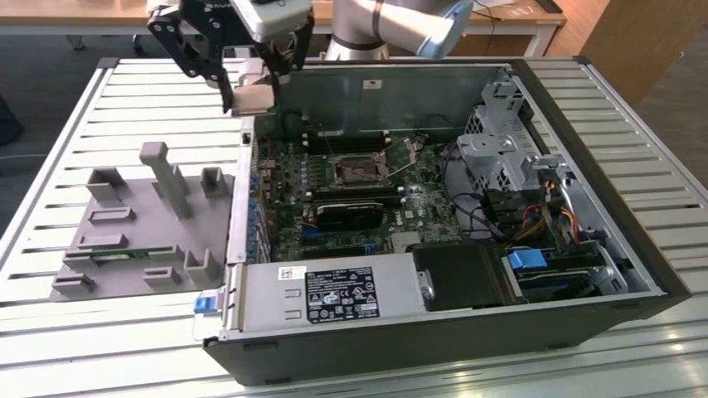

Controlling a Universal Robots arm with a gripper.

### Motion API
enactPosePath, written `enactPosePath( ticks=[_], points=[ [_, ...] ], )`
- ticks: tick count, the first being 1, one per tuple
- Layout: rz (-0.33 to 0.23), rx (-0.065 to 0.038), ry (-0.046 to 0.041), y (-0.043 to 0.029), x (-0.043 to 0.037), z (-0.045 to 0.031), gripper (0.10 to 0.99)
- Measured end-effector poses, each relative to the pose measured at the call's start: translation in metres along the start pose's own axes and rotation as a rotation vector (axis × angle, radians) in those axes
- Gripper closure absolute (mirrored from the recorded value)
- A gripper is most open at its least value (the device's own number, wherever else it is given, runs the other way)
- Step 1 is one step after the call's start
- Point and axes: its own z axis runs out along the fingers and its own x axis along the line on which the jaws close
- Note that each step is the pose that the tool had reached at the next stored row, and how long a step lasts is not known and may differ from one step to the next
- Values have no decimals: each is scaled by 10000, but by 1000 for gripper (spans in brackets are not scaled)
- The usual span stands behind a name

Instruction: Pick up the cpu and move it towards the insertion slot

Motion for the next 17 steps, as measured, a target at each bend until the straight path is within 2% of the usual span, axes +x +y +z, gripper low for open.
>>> enactPosePath(
  ticks=[17],
  points=[
    [6,-2,72,-16,-767,25,545]
  ],
)
